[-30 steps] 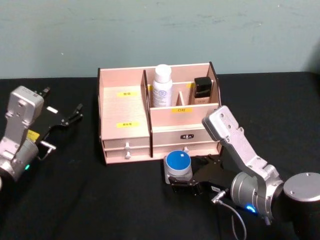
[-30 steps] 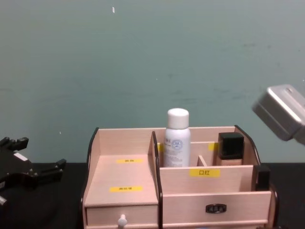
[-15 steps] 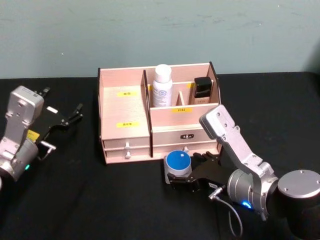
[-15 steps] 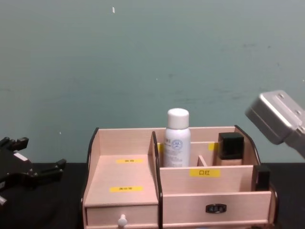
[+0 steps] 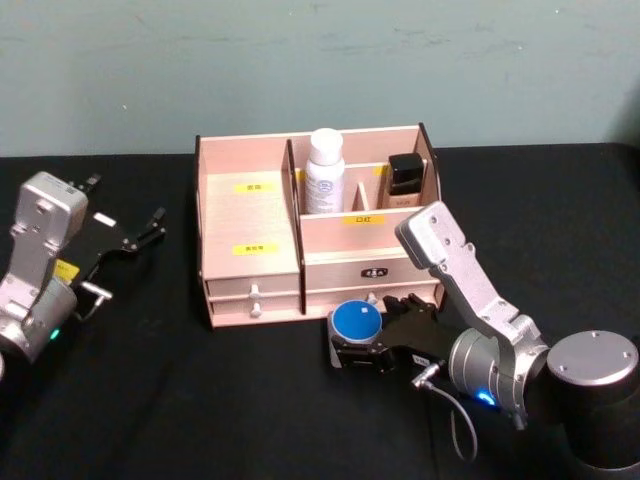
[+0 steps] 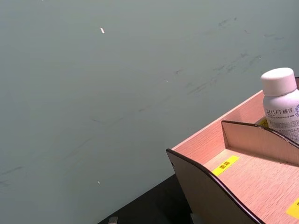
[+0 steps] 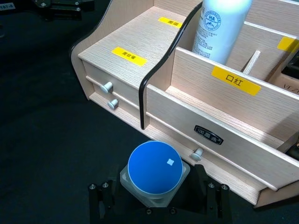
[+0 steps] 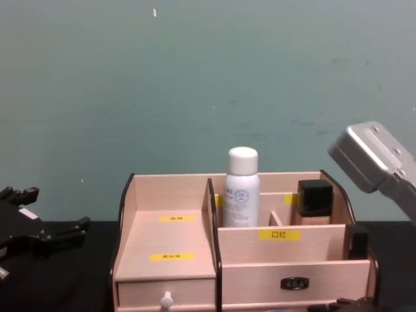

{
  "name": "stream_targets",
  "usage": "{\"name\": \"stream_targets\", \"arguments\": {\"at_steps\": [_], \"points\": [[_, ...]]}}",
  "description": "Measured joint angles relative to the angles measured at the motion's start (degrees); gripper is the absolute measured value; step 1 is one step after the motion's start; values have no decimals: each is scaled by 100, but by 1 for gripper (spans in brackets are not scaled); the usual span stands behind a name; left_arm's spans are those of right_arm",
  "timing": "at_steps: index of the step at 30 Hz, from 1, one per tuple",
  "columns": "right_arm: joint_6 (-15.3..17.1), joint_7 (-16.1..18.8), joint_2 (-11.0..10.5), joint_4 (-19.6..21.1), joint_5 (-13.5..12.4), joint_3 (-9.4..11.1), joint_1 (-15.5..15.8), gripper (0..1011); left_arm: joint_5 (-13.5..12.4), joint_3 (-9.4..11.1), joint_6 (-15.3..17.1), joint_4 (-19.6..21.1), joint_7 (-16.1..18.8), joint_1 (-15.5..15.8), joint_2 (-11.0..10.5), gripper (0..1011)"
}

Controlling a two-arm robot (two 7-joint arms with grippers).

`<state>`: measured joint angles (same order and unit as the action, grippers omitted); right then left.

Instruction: Pick up the facial cleanser and watermelon frost from the table and place them into the tiered storage box.

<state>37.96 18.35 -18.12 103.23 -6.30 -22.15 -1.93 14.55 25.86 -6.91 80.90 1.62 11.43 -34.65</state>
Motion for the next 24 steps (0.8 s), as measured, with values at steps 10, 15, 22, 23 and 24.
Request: {"name": "stream_targets", "arguments": {"at_steps": [10,15,22,23,24], "points": [[-14,74,110,-96,114,18,-39,1000,0,0,0,0,0,0,0,1001],[-28,106,148,-125,154,20,-52,1000,0,0,0,0,0,0,0,1001],[-36,141,197,-167,210,21,-69,1000,0,0,0,0,0,0,0,1001],[-41,150,206,-179,219,23,-72,1000,0,0,0,0,0,0,0,1001],[-43,154,211,-185,224,23,-73,1000,0,0,0,0,0,0,0,1001]]}}
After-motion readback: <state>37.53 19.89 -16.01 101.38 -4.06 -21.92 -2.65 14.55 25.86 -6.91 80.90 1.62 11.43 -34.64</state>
